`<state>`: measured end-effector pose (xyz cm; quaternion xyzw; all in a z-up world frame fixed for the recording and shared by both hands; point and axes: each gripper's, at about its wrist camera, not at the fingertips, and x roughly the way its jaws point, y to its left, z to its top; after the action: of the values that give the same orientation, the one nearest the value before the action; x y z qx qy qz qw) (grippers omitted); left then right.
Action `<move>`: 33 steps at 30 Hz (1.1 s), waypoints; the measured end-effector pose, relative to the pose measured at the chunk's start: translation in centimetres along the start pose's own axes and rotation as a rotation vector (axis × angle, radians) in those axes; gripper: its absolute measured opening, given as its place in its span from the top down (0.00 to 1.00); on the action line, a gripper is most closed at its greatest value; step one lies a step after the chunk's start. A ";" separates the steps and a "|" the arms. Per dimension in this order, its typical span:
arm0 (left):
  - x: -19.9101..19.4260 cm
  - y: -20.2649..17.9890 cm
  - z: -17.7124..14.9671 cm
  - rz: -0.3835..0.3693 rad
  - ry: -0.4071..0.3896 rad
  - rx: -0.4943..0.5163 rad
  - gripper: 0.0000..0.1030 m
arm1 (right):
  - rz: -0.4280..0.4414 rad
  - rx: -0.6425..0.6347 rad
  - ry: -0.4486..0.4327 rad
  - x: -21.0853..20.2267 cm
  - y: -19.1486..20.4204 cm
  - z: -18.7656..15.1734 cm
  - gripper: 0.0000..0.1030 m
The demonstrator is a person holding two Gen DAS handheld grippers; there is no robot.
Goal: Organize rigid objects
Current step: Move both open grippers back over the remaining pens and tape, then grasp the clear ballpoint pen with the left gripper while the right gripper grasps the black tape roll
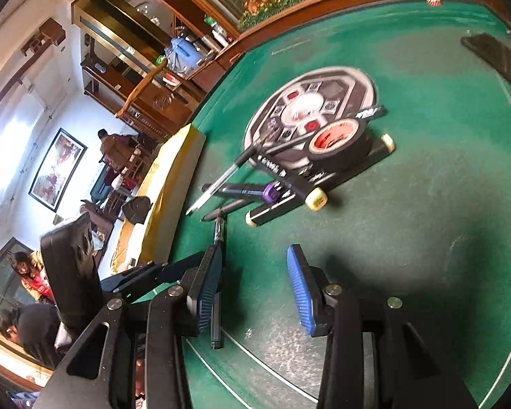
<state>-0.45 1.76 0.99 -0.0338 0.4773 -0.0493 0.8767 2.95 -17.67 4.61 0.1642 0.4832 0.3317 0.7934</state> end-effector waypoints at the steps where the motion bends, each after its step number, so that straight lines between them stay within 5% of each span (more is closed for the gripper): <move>1: 0.0 -0.1 -0.2 0.030 -0.008 0.023 0.84 | -0.013 -0.002 -0.014 -0.3 0.1 -0.2 0.62; 2: -0.2 0.2 -0.3 0.033 -0.010 0.028 0.91 | -0.025 -0.003 -0.025 -0.5 -0.2 0.1 0.62; 5: -1.0 1.2 -1.1 0.014 -0.010 0.037 0.91 | -0.072 0.019 -0.066 -1.6 -1.1 1.2 0.62; 9: -1.7 1.7 -1.9 0.015 -0.018 0.055 0.91 | -0.210 -0.005 -0.103 -1.8 -1.5 3.6 0.39; 19: -1.5 1.6 -1.7 -0.008 -0.024 0.040 0.91 | -0.440 -0.157 -0.039 4.7 -0.5 7.4 0.38; 33: -1.6 2.2 -1.2 -0.069 -0.046 0.011 0.91 | -0.539 -0.253 -0.039 5.8 -0.7 6.1 0.40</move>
<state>-2.19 4.13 1.44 -0.0464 0.4552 -0.0812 0.8855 10.38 -13.85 3.34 -0.0638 0.4487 0.1637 0.8762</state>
